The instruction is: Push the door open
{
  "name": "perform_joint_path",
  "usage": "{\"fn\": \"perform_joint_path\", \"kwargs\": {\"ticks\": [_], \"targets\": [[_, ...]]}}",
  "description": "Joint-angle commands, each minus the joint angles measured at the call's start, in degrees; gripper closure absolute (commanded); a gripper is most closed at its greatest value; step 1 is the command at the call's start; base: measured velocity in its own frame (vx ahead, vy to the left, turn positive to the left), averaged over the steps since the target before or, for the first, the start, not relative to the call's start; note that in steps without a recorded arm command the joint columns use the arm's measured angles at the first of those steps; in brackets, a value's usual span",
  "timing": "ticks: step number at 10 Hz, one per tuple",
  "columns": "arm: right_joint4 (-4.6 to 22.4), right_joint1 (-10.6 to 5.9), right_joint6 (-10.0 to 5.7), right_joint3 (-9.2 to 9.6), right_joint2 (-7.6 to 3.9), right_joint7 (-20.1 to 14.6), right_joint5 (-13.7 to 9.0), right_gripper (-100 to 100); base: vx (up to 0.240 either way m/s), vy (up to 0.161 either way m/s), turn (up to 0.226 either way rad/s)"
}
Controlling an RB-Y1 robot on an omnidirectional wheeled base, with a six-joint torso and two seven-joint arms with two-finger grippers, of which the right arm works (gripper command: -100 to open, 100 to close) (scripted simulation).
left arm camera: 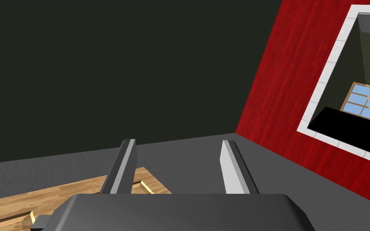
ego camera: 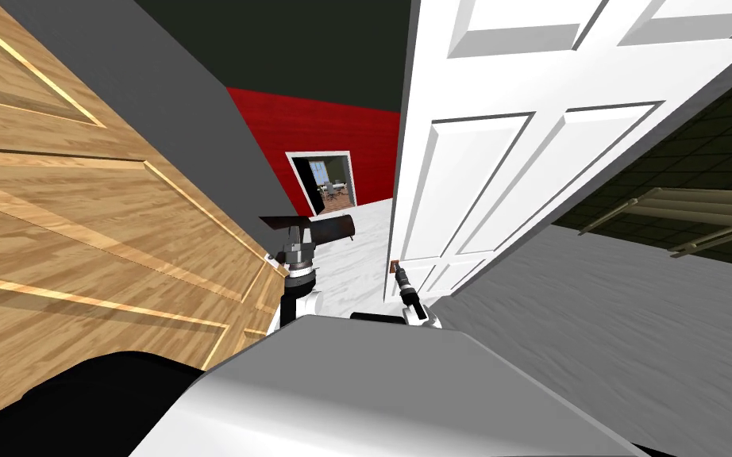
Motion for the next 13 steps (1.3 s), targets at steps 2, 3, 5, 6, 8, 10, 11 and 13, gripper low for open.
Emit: {"fn": "perform_joint_path", "kwargs": {"ticks": [2,3,5,6,8,10,11,13], "targets": [[0.1,-0.04,0.02,-0.67,-0.46,0.2,-0.3,100,0.045,0.011,-0.012],[0.1,-0.08,0.03,-1.02,-0.67,0.3,-0.5,100,0.156,0.066,-0.026],[0.3,-0.18,0.04,-1.98,-1.15,0.6,-0.9,100,0.185,0.062,-0.032],[0.3,-0.24,0.05,-2.55,-1.40,0.7,-1.2,100,0.204,0.093,-0.052],[0.4,-0.30,0.06,-3.16,-1.64,0.9,-1.5,100,0.182,0.077,-0.046],[0.6,-0.48,0.09,-4.90,-2.16,1.4,-2.3,100,0.161,0.082,-0.053],[0.7,-0.56,0.10,-5.64,-2.34,1.6,-2.7,100,0.192,0.097,-0.066],[0.9,-0.72,0.13,-7.21,-2.59,2.1,-3.4,100,0.181,0.105,-0.124]]}}
